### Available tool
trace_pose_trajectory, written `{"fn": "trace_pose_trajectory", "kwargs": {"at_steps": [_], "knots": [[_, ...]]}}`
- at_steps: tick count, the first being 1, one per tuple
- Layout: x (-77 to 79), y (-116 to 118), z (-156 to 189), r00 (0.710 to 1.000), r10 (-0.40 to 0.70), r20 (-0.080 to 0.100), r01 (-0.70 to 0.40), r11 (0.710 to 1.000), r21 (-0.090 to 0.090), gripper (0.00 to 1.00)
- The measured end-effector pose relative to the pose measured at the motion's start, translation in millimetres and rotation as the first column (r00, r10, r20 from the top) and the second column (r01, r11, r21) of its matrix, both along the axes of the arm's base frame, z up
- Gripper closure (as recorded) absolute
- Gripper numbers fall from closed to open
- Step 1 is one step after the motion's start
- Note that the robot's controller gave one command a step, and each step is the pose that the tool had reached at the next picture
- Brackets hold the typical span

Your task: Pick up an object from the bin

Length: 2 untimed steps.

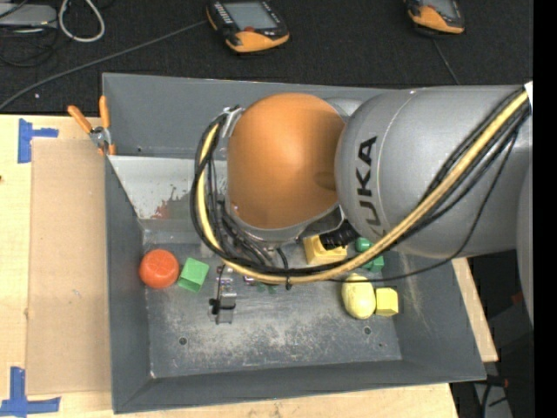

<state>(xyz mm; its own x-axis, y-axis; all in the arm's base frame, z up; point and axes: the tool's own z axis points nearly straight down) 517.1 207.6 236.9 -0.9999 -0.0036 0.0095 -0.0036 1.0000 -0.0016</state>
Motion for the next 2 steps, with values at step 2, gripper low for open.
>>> {"fn": "trace_pose_trajectory", "kwargs": {"at_steps": [2], "knots": [[80.4, -24, -82, 0.999, 0.032, 0.005, -0.032, 0.999, 0.0, 0.0]]}}
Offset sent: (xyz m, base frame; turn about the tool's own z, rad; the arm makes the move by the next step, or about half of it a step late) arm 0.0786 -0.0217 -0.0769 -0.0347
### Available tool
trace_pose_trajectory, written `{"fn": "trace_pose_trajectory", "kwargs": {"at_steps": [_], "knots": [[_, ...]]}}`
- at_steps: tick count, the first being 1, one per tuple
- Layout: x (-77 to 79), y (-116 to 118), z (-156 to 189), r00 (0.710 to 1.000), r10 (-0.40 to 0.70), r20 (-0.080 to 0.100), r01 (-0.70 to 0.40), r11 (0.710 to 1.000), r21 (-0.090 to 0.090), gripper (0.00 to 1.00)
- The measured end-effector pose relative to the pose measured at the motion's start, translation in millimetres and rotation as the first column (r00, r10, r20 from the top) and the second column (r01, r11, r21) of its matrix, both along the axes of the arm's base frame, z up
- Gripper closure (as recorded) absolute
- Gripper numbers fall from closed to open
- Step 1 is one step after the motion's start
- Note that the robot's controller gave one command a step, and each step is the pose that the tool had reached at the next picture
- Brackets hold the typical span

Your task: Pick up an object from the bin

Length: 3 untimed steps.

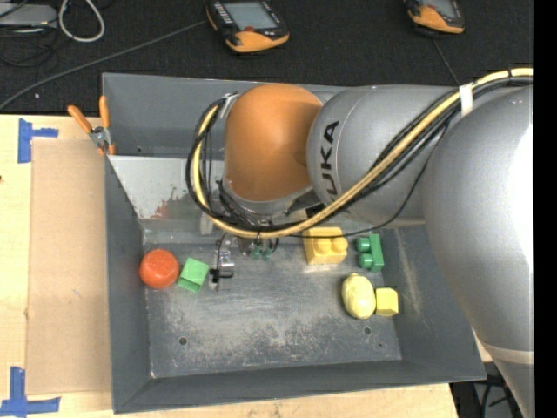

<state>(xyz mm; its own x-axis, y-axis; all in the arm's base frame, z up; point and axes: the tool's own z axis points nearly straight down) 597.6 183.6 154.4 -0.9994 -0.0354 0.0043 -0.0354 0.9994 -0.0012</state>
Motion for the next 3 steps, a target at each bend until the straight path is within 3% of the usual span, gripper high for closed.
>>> {"fn": "trace_pose_trajectory", "kwargs": {"at_steps": [1, 2, 3], "knots": [[20.0, -6, 5, 0.967, 0.254, 0.017, -0.254, 0.967, 0.005, 0.0], [10.6, -3, -7, 1.0, 0.029, 0.002, -0.029, 1.0, 0.003, 0.0], [7.9, 1, -69, 0.888, 0.46, 0.013, -0.46, 0.888, 0.002, 0.0]]}}
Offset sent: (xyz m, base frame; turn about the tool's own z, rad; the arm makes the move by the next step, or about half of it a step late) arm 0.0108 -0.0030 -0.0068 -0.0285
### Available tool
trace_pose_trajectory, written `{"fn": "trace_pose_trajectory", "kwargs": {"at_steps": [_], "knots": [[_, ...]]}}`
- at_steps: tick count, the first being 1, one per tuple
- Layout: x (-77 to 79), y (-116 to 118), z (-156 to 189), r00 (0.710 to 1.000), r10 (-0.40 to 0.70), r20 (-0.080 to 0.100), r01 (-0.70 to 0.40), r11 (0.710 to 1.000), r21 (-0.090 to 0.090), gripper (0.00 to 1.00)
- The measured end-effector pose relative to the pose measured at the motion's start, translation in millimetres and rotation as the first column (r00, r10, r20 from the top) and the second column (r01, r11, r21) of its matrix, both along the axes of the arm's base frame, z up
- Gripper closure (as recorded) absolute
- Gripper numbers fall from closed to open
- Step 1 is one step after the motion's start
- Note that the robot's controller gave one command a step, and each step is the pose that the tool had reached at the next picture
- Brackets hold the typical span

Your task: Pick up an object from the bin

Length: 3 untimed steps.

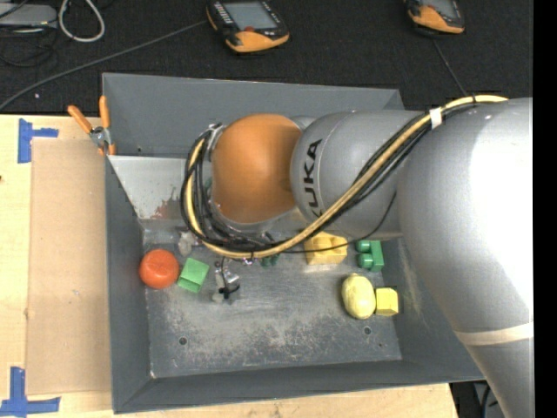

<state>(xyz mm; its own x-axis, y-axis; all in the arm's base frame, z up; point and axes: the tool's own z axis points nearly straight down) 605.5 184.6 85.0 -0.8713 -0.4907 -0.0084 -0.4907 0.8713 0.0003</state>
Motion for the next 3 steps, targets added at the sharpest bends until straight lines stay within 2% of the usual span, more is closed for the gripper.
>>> {"fn": "trace_pose_trajectory", "kwargs": {"at_steps": [1, 2, 3], "knots": [[-1.8, 5, -14, 0.962, -0.273, -0.003, 0.273, 0.962, 0.002, 1.0], [-1.8, 5, -14, 0.962, -0.273, -0.003, 0.273, 0.962, 0.002, 1.0], [-3.9, 5, 15, 0.962, -0.273, -0.008, 0.273, 0.962, -0.001, 1.0]]}}
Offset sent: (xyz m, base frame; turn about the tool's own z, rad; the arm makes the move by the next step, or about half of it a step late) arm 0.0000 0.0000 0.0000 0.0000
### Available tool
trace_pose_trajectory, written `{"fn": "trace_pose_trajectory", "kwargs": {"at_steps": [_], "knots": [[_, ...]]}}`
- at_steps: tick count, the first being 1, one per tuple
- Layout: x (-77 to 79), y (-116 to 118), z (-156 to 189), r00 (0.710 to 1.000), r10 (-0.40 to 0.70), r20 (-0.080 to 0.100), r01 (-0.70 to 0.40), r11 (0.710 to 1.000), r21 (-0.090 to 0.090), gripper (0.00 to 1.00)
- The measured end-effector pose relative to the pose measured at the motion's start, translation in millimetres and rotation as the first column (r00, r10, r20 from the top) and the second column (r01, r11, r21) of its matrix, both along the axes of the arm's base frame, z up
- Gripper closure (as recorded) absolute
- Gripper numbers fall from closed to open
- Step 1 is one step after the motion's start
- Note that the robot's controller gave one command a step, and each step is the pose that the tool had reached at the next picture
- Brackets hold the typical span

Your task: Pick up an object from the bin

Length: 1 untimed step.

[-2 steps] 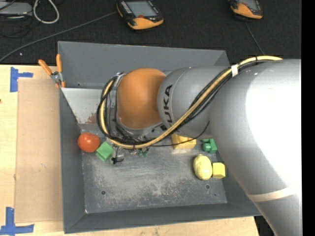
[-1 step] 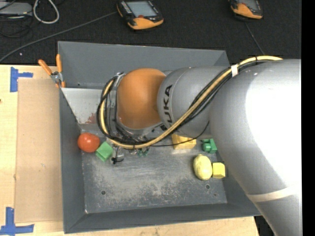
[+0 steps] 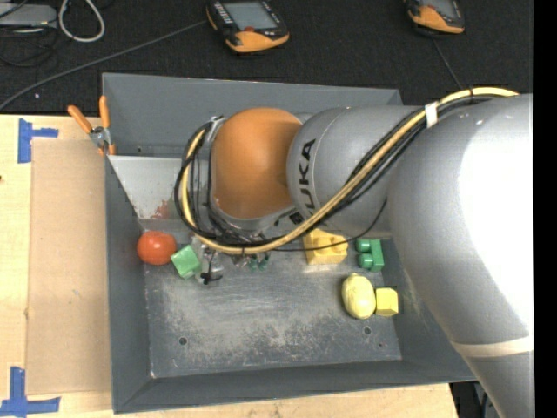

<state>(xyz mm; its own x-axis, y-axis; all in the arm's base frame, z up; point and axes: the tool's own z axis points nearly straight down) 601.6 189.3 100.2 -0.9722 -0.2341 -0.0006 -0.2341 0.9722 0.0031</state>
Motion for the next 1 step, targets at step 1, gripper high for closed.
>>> {"fn": "trace_pose_trajectory", "kwargs": {"at_steps": [1], "knots": [[1.6, 0.9, 42.9, 1.0, 0.0, 0.006, 0.0, 1.0, 0.002, 1.0]]}}
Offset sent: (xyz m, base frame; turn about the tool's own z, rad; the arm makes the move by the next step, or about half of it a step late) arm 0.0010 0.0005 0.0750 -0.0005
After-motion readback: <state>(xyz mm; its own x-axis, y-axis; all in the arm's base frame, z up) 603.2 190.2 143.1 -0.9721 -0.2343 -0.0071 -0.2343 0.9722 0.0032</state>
